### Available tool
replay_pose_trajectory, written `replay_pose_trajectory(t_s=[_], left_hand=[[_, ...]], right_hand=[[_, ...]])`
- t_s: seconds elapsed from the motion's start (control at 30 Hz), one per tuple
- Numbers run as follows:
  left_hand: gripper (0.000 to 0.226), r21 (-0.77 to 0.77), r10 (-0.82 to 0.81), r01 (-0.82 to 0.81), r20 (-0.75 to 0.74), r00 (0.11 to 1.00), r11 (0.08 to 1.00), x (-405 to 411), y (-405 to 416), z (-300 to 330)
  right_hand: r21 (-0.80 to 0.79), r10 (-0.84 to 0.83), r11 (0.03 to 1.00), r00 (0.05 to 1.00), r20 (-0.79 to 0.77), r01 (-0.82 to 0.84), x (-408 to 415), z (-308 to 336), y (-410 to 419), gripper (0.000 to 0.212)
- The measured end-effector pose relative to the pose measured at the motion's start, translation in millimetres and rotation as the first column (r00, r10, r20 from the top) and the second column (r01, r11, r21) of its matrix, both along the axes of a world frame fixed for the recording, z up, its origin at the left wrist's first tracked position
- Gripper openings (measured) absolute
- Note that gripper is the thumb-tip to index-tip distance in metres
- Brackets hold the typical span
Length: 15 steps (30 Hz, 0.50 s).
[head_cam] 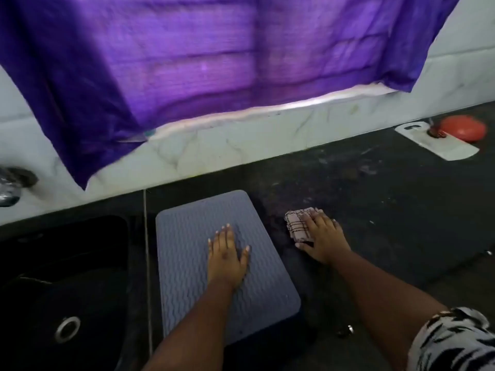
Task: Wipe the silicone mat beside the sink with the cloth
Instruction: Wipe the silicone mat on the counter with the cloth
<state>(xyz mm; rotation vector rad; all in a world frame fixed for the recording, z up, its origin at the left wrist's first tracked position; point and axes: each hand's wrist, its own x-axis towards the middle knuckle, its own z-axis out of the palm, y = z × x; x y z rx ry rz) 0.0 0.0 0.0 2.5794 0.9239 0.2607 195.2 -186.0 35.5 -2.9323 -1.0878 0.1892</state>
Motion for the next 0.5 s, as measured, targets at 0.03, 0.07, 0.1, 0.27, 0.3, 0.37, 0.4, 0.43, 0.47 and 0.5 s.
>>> replay_pose_trajectory(t_s=[0.03,0.07,0.1,0.27,0.3,0.37,0.4,0.43,0.47,0.5], left_hand=[[0.076,-0.009,0.026,-0.026,0.024,0.999,1.0,4,-2,2],[0.076,-0.024,0.054,-0.053,0.045,0.998,0.998,7,-3,5],[0.076,-0.024,0.068,-0.067,0.056,0.996,0.997,11,-4,6],[0.077,-0.025,0.133,-0.131,0.056,0.99,0.991,13,2,9],[0.076,-0.035,0.157,-0.156,0.049,0.986,0.987,10,4,9],[0.076,-0.056,0.218,-0.216,0.038,0.975,0.975,1,7,9],[0.075,-0.059,0.247,-0.245,0.029,0.969,0.968,-5,10,9],[0.075,-0.046,0.271,-0.27,0.02,0.962,0.962,-12,13,9],[0.074,-0.031,0.295,-0.294,0.014,0.955,0.955,-20,17,9],[0.073,-0.015,0.317,-0.316,0.02,0.948,0.948,-29,21,10]], right_hand=[[-0.023,0.038,0.999,0.999,-0.009,-0.038,4,0,-1,0.09],[-0.025,0.044,0.999,0.999,-0.013,-0.044,6,1,0,0.09],[-0.029,0.033,0.999,0.999,-0.033,-0.034,8,0,3,0.09],[-0.061,-0.044,0.997,0.995,-0.086,0.038,7,-10,20,0.079],[-0.035,-0.065,0.997,0.994,-0.09,0.062,10,-11,23,0.07],[0.002,-0.075,0.997,0.996,-0.04,0.075,15,-10,28,0.051],[0.013,-0.062,0.998,0.998,0.008,0.062,17,-6,32,0.044],[0.051,-0.058,0.997,0.998,0.033,0.056,21,-2,40,0.04],[0.123,-0.083,0.989,0.996,0.026,0.079,21,8,49,0.038],[0.211,-0.117,0.97,0.993,-0.026,0.12,21,20,61,0.038]])
